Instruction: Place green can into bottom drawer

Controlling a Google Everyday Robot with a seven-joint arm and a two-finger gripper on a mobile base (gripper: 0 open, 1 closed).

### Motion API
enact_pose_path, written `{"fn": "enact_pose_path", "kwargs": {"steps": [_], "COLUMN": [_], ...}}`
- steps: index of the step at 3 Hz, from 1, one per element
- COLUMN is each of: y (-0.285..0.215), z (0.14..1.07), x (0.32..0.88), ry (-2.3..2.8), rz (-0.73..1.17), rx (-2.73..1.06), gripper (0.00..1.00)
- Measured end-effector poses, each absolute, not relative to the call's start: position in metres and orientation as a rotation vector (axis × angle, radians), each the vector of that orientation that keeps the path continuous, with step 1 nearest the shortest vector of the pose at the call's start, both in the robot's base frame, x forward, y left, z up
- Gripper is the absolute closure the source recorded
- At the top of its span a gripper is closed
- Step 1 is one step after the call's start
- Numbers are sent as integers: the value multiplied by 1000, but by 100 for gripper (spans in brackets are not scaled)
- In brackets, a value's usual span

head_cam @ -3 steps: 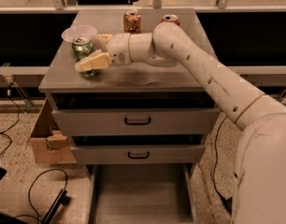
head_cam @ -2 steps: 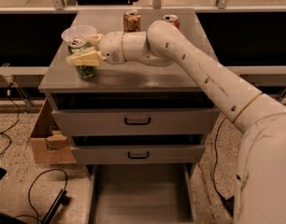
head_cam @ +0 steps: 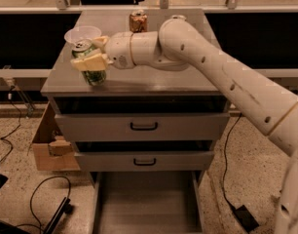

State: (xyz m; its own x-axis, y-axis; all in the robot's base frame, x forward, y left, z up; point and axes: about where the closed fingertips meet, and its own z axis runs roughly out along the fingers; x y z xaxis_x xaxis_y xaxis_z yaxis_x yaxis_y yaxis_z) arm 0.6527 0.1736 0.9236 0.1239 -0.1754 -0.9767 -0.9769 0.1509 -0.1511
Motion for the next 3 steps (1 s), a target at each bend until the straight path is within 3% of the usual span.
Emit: {"fn": "enact_pose_path", "kwargs": {"steps": [2,3], "y": [131,136], "z": [966,958], "x": [566,512], "ry": [1328,1335], "rz": [717,655], "rx": [-1197,-1161], "gripper": [100,100]}}
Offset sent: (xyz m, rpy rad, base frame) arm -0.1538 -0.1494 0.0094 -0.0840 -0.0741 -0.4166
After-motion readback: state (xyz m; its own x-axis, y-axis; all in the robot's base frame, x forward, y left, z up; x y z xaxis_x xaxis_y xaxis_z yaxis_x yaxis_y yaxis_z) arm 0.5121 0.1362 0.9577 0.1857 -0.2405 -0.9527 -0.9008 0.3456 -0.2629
